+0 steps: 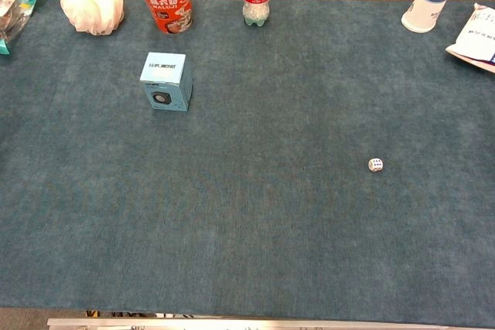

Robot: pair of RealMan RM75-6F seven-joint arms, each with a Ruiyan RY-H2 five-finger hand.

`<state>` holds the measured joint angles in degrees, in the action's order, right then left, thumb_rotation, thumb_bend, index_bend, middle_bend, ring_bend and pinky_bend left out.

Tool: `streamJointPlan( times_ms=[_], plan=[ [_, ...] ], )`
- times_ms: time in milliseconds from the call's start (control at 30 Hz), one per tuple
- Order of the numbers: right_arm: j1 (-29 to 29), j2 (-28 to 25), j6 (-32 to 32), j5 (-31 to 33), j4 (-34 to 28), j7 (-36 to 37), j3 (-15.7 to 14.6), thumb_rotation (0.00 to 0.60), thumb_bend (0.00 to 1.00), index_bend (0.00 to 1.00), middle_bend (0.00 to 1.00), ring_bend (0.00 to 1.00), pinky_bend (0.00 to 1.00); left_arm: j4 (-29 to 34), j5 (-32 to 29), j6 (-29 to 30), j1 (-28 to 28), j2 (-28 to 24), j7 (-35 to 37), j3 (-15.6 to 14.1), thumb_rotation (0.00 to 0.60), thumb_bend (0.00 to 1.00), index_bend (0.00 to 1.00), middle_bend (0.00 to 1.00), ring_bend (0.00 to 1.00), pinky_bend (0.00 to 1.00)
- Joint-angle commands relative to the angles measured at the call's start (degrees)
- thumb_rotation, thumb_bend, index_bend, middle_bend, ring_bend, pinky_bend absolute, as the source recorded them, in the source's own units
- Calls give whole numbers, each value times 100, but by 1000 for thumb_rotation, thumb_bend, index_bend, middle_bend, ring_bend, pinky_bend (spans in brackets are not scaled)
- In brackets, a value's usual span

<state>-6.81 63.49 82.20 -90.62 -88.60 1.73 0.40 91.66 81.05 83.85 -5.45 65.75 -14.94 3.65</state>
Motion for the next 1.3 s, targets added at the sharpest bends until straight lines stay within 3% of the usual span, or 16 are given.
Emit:
streamJointPlan(
  times_ms=[33,267,433,667,933,1067,1300],
  plan=[
    [-4,2,-7,-3,1,-2,1,600,0,48,78,113,314,12,7,-13,-3,-5,44,-10,600,0,233,267,199,326],
    [8,1,16,-21,-6,-64,-8,600,0,48,106,113,343,9,0,-150,-56,-40,148,-38,600,0,233,267,200,332],
    [29,28,128,-192,-31,-112,-52,600,16,76,221,171,407,25,15,-181,-61,-62,176,-71,600,0,233,268,202,335],
    [-184,-17,-371,-282,-251,-608,-177,600,249,291,460,391,541,125,197,-149,-37,-197,262,-176,600,0,233,270,203,336],
    [-755,-410,-1580,154,-1013,-1837,-123,600,454,444,601,556,666,224,360,105,98,-269,184,-256,600,0,233,273,202,338],
    [-1008,-519,-2049,379,-1258,-2169,-88,600,526,460,627,585,708,214,377,112,159,-315,118,-335,600,0,233,272,203,338],
    [-1443,-584,-2828,888,-1634,-2888,-64,600,724,463,764,765,835,154,283,125,236,-366,184,-349,600,0,233,273,202,340]
  ],
)
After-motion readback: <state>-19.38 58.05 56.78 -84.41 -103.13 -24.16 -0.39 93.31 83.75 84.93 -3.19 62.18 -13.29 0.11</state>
